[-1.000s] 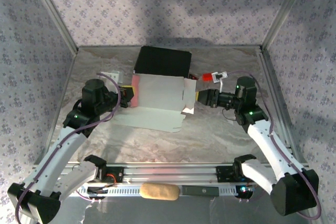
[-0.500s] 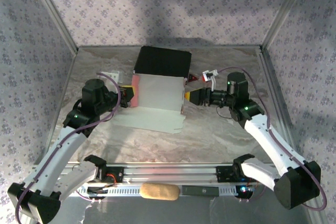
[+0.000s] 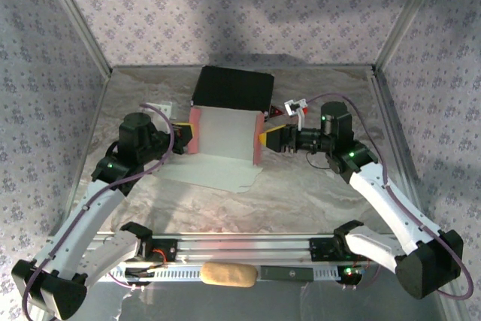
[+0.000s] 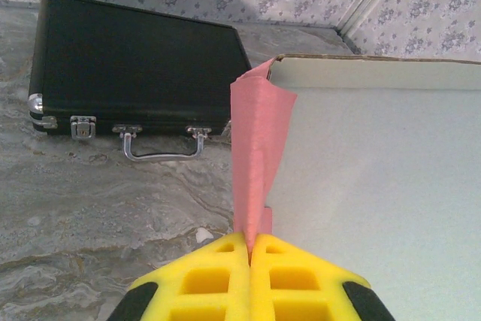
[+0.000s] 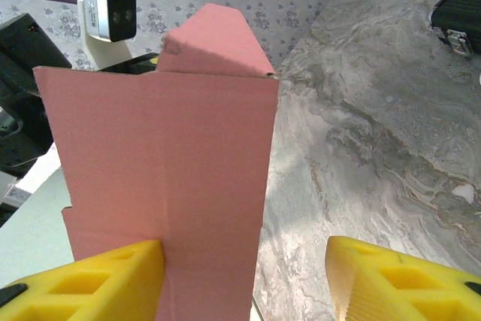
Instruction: Fold the paper box
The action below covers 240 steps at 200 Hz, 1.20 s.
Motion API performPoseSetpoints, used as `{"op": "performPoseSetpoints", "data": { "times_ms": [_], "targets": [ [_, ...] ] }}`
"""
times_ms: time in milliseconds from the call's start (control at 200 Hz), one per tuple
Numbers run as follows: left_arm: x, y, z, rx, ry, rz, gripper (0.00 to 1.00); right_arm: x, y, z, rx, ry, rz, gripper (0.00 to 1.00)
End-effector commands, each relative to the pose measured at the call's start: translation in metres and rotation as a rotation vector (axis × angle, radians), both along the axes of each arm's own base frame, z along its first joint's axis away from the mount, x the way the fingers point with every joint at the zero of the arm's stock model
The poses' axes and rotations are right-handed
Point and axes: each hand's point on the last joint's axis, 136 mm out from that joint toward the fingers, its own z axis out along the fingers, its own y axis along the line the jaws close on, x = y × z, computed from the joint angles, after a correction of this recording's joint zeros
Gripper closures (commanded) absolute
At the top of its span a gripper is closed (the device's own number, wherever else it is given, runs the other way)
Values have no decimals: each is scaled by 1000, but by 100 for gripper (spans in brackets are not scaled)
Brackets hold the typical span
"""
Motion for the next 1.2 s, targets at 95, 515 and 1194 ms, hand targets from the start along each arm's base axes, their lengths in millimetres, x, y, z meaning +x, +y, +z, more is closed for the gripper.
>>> {"op": "performPoseSetpoints", "data": {
  "times_ms": [95,515,1194],
  "targets": [
    [-1,-8,21,-25,-47,-23,100,-8,4,18,18,-45,28,37],
    [-1,-10,21,-16,-46,-22,100,-18,7,28,49,-47,72,33],
    [2,-11,17,-2,-44,-16,100,-30,5,40,63,-50,103,31]
  ]
}}
